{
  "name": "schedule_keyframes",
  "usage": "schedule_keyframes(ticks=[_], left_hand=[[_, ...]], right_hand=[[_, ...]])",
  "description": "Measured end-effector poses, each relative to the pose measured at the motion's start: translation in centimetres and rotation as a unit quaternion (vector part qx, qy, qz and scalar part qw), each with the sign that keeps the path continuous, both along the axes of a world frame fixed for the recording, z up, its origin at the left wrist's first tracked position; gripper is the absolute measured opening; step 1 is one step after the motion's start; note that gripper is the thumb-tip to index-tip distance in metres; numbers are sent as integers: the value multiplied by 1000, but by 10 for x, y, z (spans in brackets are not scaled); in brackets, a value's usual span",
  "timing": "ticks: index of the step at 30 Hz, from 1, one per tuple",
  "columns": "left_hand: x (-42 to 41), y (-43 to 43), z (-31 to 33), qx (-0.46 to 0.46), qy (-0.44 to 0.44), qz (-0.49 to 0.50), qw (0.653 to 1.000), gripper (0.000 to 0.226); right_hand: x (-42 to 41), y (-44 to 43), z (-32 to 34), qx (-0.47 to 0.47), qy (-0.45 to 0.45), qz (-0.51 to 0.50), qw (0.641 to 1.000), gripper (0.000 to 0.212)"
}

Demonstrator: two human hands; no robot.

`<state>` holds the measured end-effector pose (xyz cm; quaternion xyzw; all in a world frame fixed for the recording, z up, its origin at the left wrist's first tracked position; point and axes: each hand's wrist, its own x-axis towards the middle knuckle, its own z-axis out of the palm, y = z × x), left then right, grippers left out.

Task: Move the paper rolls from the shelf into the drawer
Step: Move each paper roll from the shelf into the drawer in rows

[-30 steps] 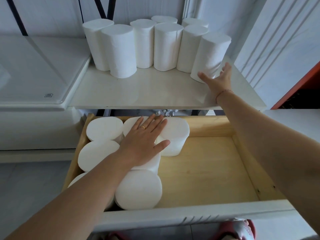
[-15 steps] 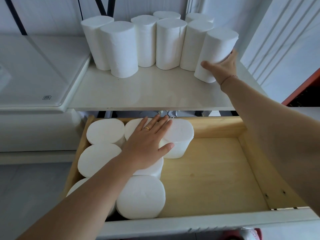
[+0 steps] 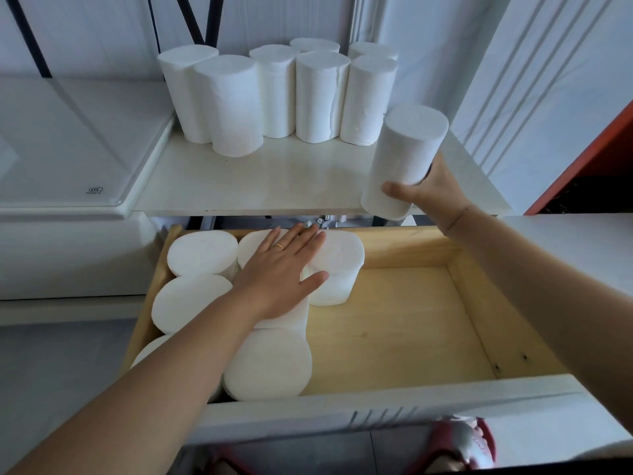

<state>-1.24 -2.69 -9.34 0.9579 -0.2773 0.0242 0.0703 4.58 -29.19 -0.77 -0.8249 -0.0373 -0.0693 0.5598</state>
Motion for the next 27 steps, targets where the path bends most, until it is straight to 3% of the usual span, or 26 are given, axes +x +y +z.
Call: schedule_keyframes(ticks=[6, 13, 19, 27], left_hand=[[-2, 0, 1, 6, -2, 5, 1000, 67], [-2, -1, 1, 7, -1, 4, 1000, 68], [-1, 0, -1, 0, 0, 2, 1000, 68], [-1, 0, -1, 1, -4, 2, 1000, 67]], right_hand=[[-63, -7, 5, 3, 11, 81, 997, 90], [-90, -23, -49, -57, 109, 115, 986, 78], [-79, -26, -92, -130, 169, 153, 965, 107], [-74, -30, -115, -156, 180, 124, 963, 119]])
